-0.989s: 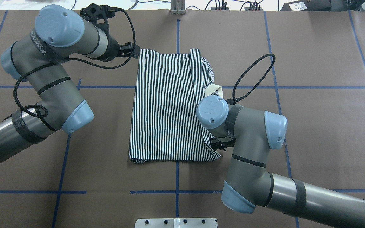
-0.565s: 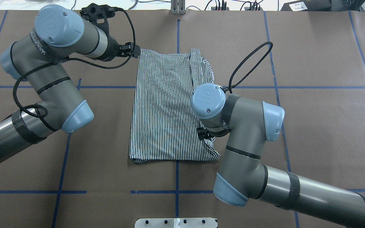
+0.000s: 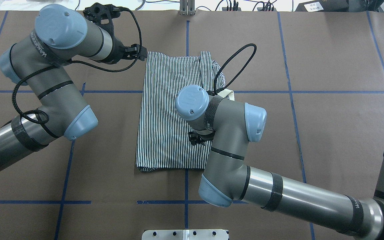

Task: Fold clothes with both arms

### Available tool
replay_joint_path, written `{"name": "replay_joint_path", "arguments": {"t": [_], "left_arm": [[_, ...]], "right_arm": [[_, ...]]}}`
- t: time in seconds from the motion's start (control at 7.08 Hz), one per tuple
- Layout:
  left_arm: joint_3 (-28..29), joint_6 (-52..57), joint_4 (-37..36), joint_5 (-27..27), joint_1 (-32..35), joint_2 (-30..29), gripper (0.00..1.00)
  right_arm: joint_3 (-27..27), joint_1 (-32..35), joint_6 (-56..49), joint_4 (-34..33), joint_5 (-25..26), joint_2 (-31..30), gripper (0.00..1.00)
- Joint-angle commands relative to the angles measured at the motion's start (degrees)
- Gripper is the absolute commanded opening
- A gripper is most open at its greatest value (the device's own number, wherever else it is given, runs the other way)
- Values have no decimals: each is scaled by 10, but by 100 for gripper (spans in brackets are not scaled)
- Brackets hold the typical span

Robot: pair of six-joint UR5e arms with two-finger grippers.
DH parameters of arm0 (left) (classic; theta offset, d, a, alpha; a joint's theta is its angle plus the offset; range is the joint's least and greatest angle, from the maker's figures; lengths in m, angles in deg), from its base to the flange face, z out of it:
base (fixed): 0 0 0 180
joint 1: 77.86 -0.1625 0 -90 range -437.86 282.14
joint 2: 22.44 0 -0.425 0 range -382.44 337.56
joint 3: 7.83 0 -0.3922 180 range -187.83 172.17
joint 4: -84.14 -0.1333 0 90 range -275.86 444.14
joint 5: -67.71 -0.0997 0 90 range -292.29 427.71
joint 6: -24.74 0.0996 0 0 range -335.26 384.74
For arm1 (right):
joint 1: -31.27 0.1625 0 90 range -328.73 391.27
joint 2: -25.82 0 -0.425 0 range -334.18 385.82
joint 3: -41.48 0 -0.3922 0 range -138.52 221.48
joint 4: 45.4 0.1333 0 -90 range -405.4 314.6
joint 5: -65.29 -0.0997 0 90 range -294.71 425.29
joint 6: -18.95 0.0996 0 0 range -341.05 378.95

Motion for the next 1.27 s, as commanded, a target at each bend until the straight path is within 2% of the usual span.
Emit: {"name": "replay_joint_path", "arguments": {"t": [0.0, 0.71, 0.85, 0.99, 1.13], "left_arm": [[-7, -1, 0, 0, 0, 0, 100], [-12, -2, -1, 0, 0, 1, 100], [-12, -2, -1, 0, 0, 2, 100], [-12, -2, -1, 1, 0, 1, 100], [-12, -3, -1, 1, 0, 0, 100]], "right_arm": [[-4, -4, -14, -29, -1, -3, 100], [-7, 2, -23, -32, -1, -15, 100], [1, 19, -46, -66, -1, -16, 100], [18, 25, -66, -84, -1, -34, 100], [53, 28, -67, -82, 5, -82, 100]]}}
